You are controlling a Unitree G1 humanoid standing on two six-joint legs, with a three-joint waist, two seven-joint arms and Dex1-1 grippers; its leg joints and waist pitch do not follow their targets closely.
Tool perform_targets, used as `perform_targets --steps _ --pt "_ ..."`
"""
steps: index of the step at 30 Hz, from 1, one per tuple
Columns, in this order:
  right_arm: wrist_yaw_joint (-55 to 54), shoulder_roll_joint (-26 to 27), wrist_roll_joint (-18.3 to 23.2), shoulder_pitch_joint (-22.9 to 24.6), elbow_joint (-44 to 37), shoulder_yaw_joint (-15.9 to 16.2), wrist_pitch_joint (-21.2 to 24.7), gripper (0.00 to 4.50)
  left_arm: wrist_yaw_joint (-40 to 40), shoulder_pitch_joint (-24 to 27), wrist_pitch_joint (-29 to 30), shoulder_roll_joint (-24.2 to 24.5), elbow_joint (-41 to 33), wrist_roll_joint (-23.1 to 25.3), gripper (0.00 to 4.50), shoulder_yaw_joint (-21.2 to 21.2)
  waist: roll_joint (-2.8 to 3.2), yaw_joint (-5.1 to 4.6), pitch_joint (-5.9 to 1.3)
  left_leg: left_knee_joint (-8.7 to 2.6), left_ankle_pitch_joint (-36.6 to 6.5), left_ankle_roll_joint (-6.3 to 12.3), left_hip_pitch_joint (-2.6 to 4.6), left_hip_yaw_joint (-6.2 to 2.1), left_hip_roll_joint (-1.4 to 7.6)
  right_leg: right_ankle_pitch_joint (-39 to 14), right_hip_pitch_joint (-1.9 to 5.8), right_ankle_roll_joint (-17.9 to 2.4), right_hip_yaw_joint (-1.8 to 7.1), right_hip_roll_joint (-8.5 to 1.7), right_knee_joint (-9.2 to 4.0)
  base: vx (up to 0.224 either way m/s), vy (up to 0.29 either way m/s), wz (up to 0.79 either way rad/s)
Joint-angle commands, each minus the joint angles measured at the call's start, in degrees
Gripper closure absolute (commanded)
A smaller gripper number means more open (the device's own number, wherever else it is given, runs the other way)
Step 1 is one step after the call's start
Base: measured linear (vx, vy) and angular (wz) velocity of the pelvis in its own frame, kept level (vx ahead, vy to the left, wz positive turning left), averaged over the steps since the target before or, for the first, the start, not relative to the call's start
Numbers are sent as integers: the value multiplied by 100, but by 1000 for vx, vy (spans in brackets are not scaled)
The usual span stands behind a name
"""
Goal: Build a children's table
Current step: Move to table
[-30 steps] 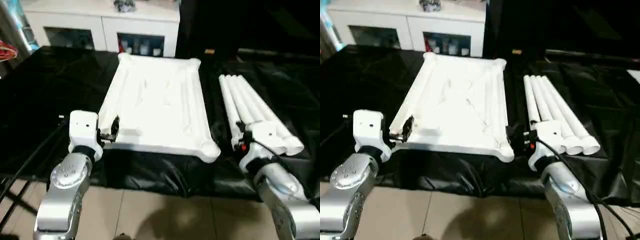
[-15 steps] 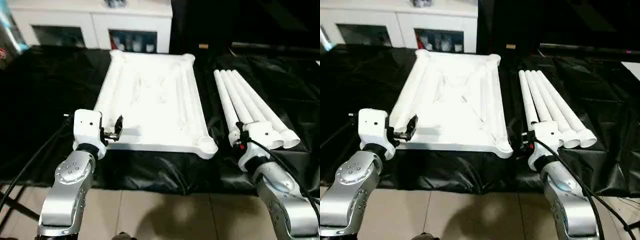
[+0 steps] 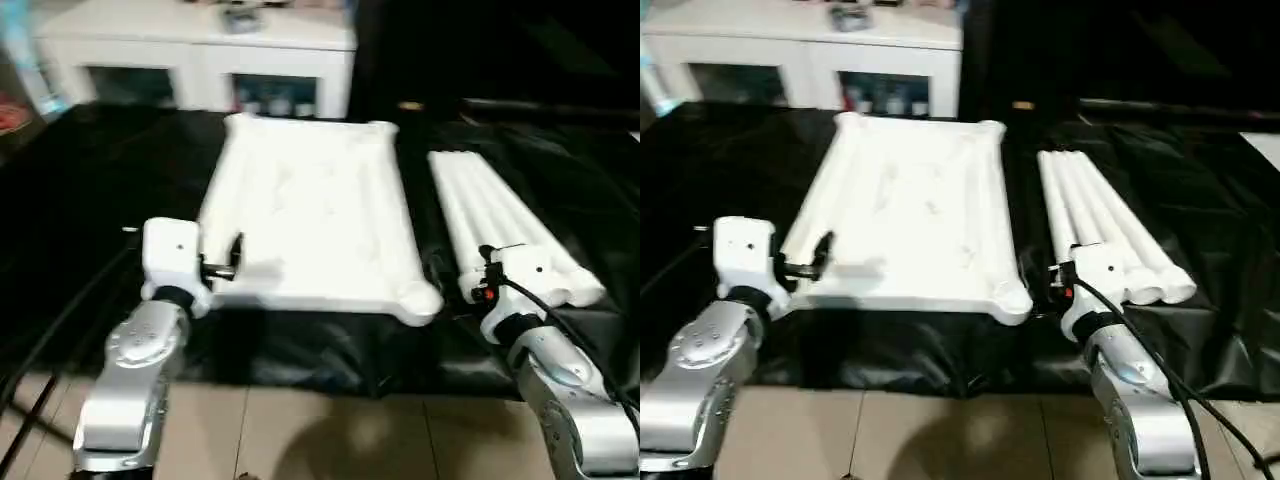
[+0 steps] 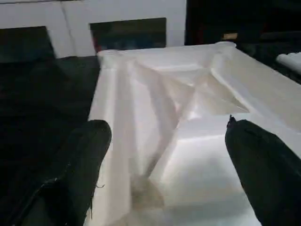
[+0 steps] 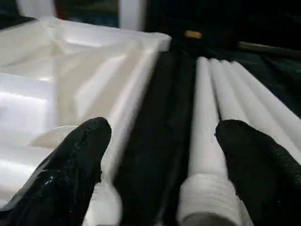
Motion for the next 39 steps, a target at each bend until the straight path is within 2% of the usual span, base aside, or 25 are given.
perform_targets --steps 1,2,3,4,6,7,8,9,10,11,12,13,14,15,16,17,19,20,22,25,29,33,35,37,39 --pt "-16 24 -13 -40 -33 47 48 42 -35 30 68 36 -19 -7 8 34 23 47 -401 -498 -556 591 12 -175 284 -1661 202 -562 219 -179 -545 208 29 4" --pt "-17 21 -21 -30 -32 54 46 42 -39 54 66 32 -31 -1 8 18 110 -72 -475 -571 -351 882 410 -411 424 -955 -20 -528 120 0 -248 245 22 5" --pt "-24 12 -35 -27 -29 54 52 42 -41 70 62 25 -33 3 8 2 189 -315 -536 -541 -181 1896 1162 -987 781 -858 -786 -202 94 112 403 245 22 5" --pt "-29 6 -43 -28 -26 53 57 42 -41 76 60 20 -32 6 8 -5 63 -399 -567 -428 874 2826 1226 -1203 1014 -806 -1152 250 256 -71 789 214 -37 -8" --pt "-47 -62 -130 -29 -26 48 18 42 -38 86 57 2 -35 17 8 -34 -39 -385 -508 -482 1252 3041 988 -1009 877 -207 -1347 473 474 -205 953 172 -85 -19" --pt "-55 -69 -135 -32 -23 25 12 42 -36 86 57 -4 -39 16 8 -43 -195 -317 -418 -446 681 2522 687 -594 397 523 -1175 153 640 -226 487 129 -76 -13" --pt "-58 -81 -155 -36 -17 9 -21 42 -32 85 58 -11 -46 13 8 -53 -452 -139 -345 -271 -19 2248 -77 -471 -298 767 -537 467 852 -350 -12 95 -88 33" --pt "-100 -40 -117 -47 -13 -68 -44 42 -23 83 58 -16 -53 16 8 -65 -653 -4 -393 468 -955 1732 -357 -248 -618 -704 -56 1043 1176 -974 -564 95 -88 33" --pt "-133 -1 -75 -54 -15 -129 -39 42 -16 84 49 -17 -58 28 8 -73 -470 13 -396 814 -887 1458 -425 -383 -446 -1202 -23 790 1202 -1355 -579 116 -81 49" --pt "-174 60 19 -64 -14 -219 17 42 -16 89 31 -16 -73 42 8 -88 -535 -27 -386 940 -581 904 -575 -419 -295 -1700 53 801 840 -1306 -514 156 -30 28" --pt "-203 89 82 -78 -3 -282 76 42 -46 113 -5 -15 -119 30 8 -110 -490 -25 -322 677 -245 466 -471 -360 -262 -1651 41 -309 1122 -920 -507 156 -30 28" --pt "-211 84 88 -80 0 -296 85 42 -80 137 -33 -12 -161 16 8 -129 -286 70 -273 342 454 487 -464 -388 -63 -961 44 -1313 944 -848 -490 165 9 14" --pt "-207 74 102 -76 -1 -304 100 42 -131 168 -62 0 -212 3 8 -159 -199 91 -306 94 899 524 -429 -400 65 -464 2 -1500 778 -693 -368 180 69 -1" --pt "-185 48 119 -50 -20 -306 112 42 -211 226 -184 -4 -288 -33 8 -182 71 72 -397 -291 1638 731 -178 -504 262 595 -189 -1193 393 -159 21 180 69 -1" --pt "-185 48 119 -50 -20 -306 112 42 -211 226 -184 -4 -288 -33 8 -182 40 -54 -359 -234 1982 1188 -10 -658 454 849 -489 -969 354 24 250 172 93 7" --pt "-140 37 193 39 -135 -309 223 42 -212 242 -384 -59 -294 -84 8 -106 107 7 -535 11 3239 1453 394 -852 720 1188 -859 -713 570 -191 417 105 80 9" --pt "-62 49 247 114 -242 -330 261 42 -206 207 -431 4 -257 15 8 -151 -5 40 -627 202 6191 1253 406 -918 456 2095 -924 -134 824 -306 300 59 83 2" --pt "-46 54 247 132 -279 -337 267 42 -222 200 -453 63 -242 73 8 -206 -32 65 -601 191 5844 1140 260 -817 274 2218 -825 -113 844 -290 228 0 0 0" --pt "-29 55 241 197 -368 -308 372 42 -256 214 -487 129 -228 126 8 -280 -138 150 -476 -52 2412 599 -183 -428 11 2112 -483 -415 819 -361 75 -11 30 -2" --pt "-3 58 273 308 -524 -220 435 42 -322 265 -373 66 -224 -33 8 -219 -74 91 -332 -355 -624 105 -138 -393 219 442 -464 -993 790 -387 -51 -50 -10 0" --pt "27 55 347 448 -758 -111 538 42 -386 315 -341 42 -217 -123 8 -158 -124 20 -239 -463 -1953 -103 -99 -272 239 -1362 -541 -982 839 -445 -259 -93 -21 2" --pt "108 14 376 492 -862 -105 604 42 -336 279 -399 91 -227 -3 8 -255 -205 236 -251 94 -682 589 -314 -315 290 -3475 -419 -682 1304 -1270 -729 -64 15 -3" --pt "147 -28 365 487 -861 -117 632 42 -348 249 -423 109 -213 23 8 -318 -125 219 -259 -195 -687 651 -327 -331 306 -2976 -426 -861 1047 -946 -614 -11 105 -10" --pt "166 -76 340 484 -874 -125 661 42 -403 259 -417 140 -215 52 8 -382 55 -5 -379 -538 -1141 481 40 -356 350 -619 -693 -951 587 -66 -64 1 120 0" --pt "216 -151 371 482 -918 -132 719 42 -416 306 -397 74 -227 -47 8 -330 61 -24 -352 -654 -1893 -211 0 -416 440 136 -688 -680 593 -107 -22 -16 87 7"
